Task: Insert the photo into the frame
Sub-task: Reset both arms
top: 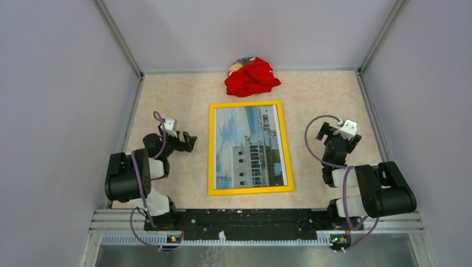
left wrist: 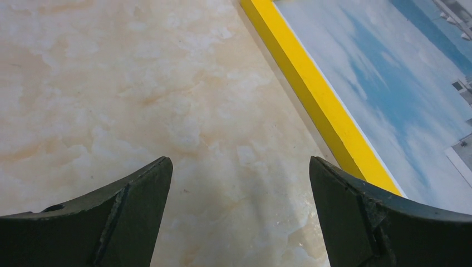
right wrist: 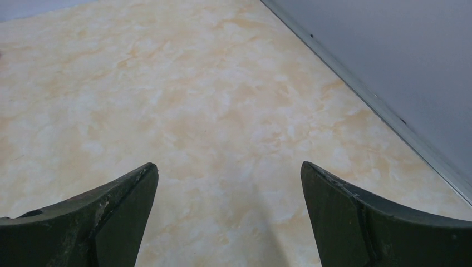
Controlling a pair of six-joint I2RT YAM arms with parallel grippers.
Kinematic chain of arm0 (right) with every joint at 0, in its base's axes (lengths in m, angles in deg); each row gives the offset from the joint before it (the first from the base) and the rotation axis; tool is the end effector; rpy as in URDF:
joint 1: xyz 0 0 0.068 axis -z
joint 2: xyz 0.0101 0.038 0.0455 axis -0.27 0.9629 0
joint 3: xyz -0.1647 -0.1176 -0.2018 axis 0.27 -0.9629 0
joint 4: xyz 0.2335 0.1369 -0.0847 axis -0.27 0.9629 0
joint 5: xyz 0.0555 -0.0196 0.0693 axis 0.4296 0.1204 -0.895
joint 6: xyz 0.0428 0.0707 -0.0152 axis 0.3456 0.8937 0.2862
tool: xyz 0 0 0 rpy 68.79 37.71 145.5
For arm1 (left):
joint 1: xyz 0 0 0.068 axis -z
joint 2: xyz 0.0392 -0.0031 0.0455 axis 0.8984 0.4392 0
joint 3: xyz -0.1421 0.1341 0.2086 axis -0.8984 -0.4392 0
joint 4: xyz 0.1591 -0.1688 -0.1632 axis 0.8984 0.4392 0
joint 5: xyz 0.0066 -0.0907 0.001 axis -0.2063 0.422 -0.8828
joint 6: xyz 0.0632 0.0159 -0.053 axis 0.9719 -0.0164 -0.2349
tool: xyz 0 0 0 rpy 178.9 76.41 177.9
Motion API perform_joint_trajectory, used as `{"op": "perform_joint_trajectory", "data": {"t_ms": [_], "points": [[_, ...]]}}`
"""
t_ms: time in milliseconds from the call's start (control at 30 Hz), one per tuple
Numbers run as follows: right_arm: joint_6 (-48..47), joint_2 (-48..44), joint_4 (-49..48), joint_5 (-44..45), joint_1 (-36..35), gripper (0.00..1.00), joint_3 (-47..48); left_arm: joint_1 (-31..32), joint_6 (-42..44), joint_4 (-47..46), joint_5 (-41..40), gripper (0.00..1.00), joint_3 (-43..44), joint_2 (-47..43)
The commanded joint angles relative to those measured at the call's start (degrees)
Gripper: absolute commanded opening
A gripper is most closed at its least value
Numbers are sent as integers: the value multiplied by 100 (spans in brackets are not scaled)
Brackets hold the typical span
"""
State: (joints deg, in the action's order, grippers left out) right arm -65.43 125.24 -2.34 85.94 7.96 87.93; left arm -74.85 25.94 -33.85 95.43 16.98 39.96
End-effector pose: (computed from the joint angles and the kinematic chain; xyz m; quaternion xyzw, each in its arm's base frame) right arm 0.2576 -0.0086 0.1397 0.1891 0.7238 -0.1583 0.6445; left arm 0.2851 0.0115 0.1147 0.1171 0.7787 -0.1825 0.5887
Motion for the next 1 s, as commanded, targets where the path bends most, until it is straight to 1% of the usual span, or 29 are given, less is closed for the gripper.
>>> {"op": "perform_joint_trajectory", "data": {"t_ms": [0, 33, 67, 100, 133, 167, 200, 233, 267, 300, 367, 400, 600, 967], "points": [[-448, 71, -1776, -1047, 32, 99, -587, 95, -25, -1272, -215, 99, -92, -88], [-533, 378, -2480, -1272, 32, 99, -835, 173, 36, -1413, -350, 99, -236, -128], [-729, 819, -3483, -1296, 27, 99, -991, 286, 151, -1604, -481, 99, -381, -140], [-836, 946, -3755, -1200, -65, 99, -1025, 454, 318, -1815, -759, 99, -530, -85], [-843, 709, -3233, -1321, -88, 99, -957, 552, 374, -2466, -790, 98, -691, 106], [-819, 497, -2335, -1418, -86, 99, -673, 631, 400, -2892, -928, 98, -728, 340], [-809, 576, -1931, -1290, -78, 99, -399, 695, 422, -2598, -1033, 98, -596, 376], [-685, 633, -1660, -1162, -37, 99, -179, 721, 477, -1652, -1064, 99, -277, 226], [-407, 552, -1296, -1265, 169, 99, -98, 741, 548, -918, -1113, 99, -18, 94], [-241, 490, -1020, -1380, 299, 99, -13, 799, 539, -1204, -1204, 99, -109, 89], [-270, 551, -1225, -1418, 330, 99, -57, 800, 519, -1870, -1208, 99, -292, 245], [-247, 523, -1154, -1422, 331, 99, -48, 800, 513, -1933, -1214, 99, -321, 260], [-280, 496, -1253, -1427, 331, 99, -101, 800, 532, -1289, -1213, 99, -163, 69], [-286, 507, -1263, -1438, 331, 99, -108, 815, 565, -1216, -1241, 99, -127, 84]]}}
